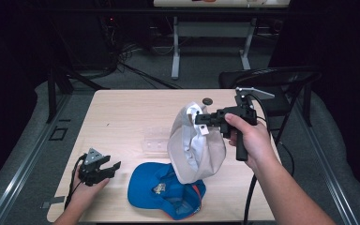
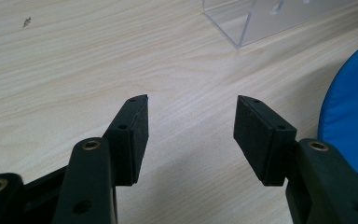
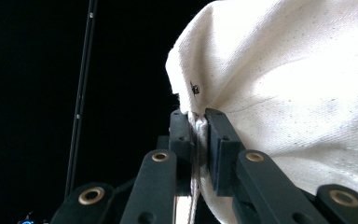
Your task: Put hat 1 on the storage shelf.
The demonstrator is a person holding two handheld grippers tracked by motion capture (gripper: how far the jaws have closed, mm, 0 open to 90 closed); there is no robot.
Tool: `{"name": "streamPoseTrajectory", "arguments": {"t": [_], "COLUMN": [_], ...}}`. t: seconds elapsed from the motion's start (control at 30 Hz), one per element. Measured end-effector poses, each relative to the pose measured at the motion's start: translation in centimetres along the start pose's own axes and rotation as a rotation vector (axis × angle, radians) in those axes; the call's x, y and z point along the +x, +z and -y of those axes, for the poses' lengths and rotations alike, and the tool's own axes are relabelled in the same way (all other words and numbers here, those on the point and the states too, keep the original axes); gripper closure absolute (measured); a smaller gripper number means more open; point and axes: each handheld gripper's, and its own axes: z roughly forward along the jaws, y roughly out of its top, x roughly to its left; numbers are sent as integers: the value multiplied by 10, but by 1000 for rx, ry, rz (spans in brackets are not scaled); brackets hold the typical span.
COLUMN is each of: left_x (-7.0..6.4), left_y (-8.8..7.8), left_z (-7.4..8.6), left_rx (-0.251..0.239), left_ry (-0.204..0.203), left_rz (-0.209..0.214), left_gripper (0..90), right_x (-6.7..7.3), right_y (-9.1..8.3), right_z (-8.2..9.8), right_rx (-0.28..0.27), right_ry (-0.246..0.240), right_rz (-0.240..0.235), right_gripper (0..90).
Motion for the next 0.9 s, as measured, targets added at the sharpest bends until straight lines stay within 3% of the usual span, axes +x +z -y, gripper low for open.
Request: {"name": "streamPoseTrajectory", "arguments": {"t": [0.43, 0.9], "left_x": [-7, -10], "left_y": [-3, -4], "left_z": [-2, -2], "left_rx": [-21, -27], "left_ry": [16, 25], "left_rz": [15, 42], "left_gripper": [457, 464], "right_x": [24, 32], "right_y": [7, 33], "right_z": [-24, -55], "right_rx": [-60, -141], "right_ry": [-10, 14], "right_rz": [-1, 9], "right_gripper": [822, 822]}}
